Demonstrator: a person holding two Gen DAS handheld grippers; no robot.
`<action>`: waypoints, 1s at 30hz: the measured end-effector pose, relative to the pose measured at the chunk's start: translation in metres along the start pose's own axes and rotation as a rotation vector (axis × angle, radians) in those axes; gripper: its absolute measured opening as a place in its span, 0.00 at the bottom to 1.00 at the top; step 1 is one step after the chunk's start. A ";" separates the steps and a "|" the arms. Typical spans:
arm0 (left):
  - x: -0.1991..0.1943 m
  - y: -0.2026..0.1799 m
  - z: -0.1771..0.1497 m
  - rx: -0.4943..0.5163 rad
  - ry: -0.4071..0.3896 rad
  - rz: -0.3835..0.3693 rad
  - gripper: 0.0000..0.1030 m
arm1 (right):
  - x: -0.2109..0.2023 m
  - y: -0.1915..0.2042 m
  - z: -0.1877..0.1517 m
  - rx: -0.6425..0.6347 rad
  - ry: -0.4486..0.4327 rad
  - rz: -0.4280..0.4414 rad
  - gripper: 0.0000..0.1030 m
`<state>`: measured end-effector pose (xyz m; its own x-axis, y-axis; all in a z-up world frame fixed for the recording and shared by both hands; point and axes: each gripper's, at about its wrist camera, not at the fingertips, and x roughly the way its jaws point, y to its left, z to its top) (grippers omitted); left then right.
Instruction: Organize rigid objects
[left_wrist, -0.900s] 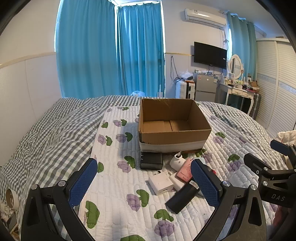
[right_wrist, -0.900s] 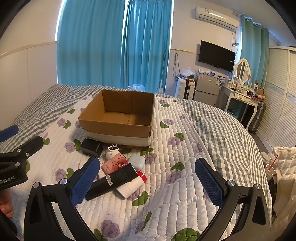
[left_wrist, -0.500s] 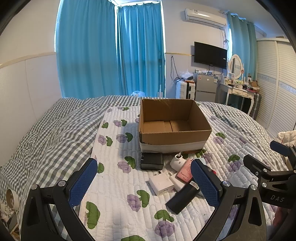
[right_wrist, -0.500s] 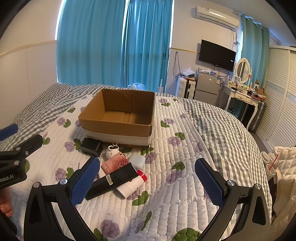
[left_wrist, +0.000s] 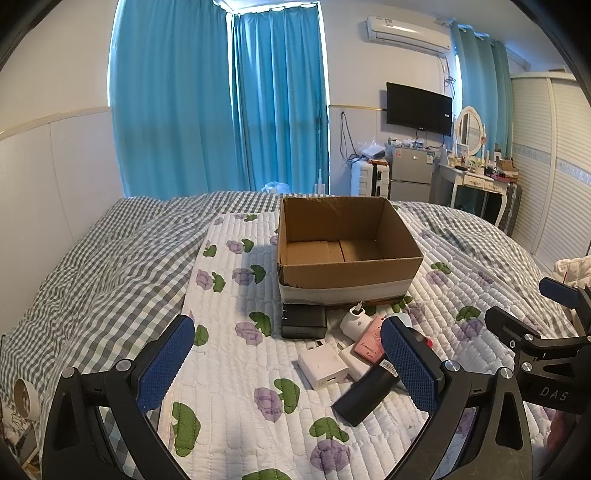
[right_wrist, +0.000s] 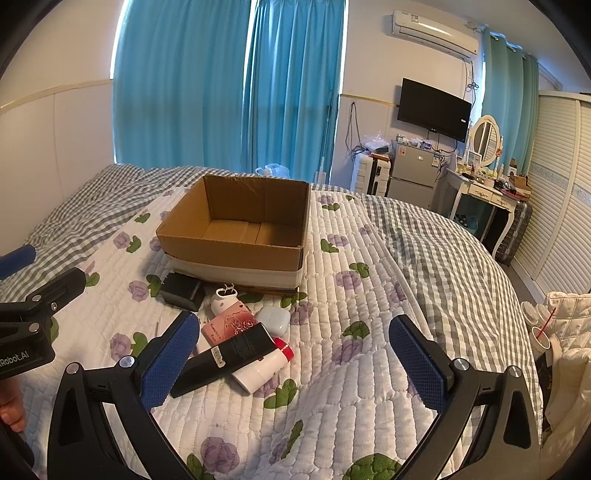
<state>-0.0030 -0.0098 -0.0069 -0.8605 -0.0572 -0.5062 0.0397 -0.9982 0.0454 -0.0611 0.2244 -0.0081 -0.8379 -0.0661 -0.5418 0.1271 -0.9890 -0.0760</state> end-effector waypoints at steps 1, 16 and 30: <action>0.000 0.000 0.000 0.000 0.000 0.000 1.00 | 0.000 0.000 0.000 0.000 0.001 0.000 1.00; -0.003 -0.005 0.002 0.015 -0.006 0.001 1.00 | 0.002 -0.002 0.000 -0.008 0.037 0.001 1.00; 0.092 -0.058 -0.039 0.188 0.291 -0.090 0.91 | 0.058 -0.017 0.000 -0.081 0.255 -0.035 1.00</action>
<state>-0.0644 0.0420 -0.0895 -0.6748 0.0011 -0.7380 -0.1474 -0.9801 0.1333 -0.1120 0.2378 -0.0385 -0.6828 0.0137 -0.7305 0.1514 -0.9755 -0.1598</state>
